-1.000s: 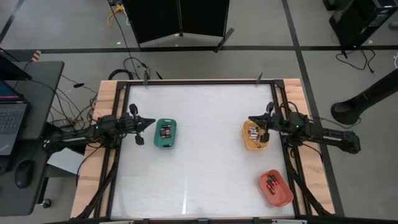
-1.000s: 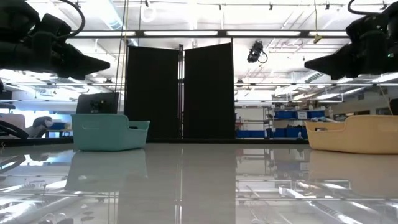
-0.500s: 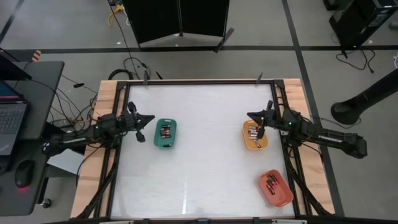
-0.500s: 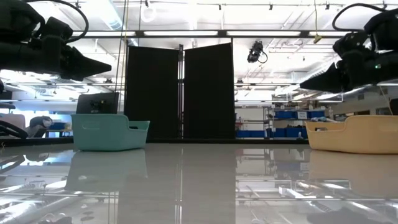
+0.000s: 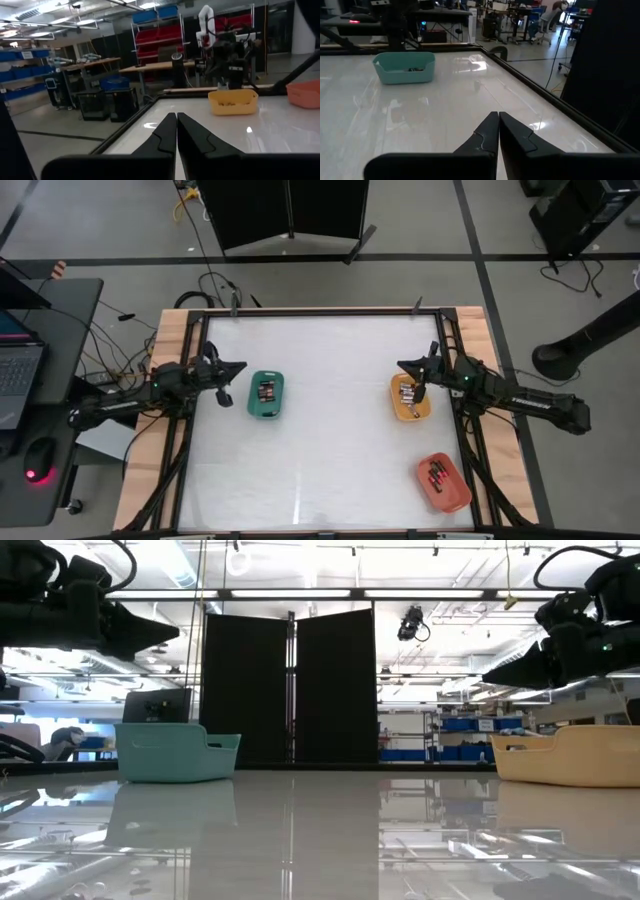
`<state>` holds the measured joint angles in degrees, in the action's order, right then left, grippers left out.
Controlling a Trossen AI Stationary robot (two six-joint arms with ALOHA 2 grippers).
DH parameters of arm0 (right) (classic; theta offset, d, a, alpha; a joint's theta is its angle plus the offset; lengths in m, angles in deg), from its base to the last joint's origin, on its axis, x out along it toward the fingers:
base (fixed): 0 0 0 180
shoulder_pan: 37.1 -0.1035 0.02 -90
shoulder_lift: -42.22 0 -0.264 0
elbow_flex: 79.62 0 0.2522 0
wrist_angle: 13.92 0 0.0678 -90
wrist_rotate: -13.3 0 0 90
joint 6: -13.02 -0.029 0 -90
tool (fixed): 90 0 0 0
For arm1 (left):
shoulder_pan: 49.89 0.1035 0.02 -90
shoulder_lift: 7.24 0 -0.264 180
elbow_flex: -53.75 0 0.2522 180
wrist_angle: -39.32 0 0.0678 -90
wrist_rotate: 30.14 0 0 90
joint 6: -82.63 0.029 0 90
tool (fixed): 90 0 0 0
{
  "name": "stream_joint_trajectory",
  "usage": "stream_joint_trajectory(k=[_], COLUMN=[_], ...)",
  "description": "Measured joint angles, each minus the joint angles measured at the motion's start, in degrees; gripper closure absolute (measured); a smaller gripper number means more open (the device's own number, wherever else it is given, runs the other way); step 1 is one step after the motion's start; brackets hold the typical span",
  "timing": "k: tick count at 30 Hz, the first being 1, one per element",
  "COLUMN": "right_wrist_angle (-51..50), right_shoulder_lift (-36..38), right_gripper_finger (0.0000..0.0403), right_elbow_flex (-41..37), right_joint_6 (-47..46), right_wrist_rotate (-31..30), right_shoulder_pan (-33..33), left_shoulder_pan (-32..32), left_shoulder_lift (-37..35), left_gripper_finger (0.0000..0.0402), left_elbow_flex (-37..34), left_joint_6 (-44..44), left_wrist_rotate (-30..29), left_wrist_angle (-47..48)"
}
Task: Sort batteries
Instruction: Return to Home Position
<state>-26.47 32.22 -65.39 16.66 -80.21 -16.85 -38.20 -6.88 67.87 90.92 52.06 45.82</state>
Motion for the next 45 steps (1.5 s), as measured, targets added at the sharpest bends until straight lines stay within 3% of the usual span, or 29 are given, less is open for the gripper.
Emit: stream_joint_trajectory(k=[45], right_wrist_angle=[0.0], right_shoulder_lift=[0.0], right_gripper_finger=[0.0378], right_elbow_flex=[0.0], right_joint_6=[0.0], right_wrist_rotate=[0.2], right_shoulder_pan=[0.0], left_shoulder_pan=[-0.1], left_shoulder_lift=[0.0], left_gripper_finger=[0.0378], left_elbow_flex=[0.0], left_joint_6=[0.0], left_wrist_rotate=[0.5], left_wrist_angle=[-1.0])
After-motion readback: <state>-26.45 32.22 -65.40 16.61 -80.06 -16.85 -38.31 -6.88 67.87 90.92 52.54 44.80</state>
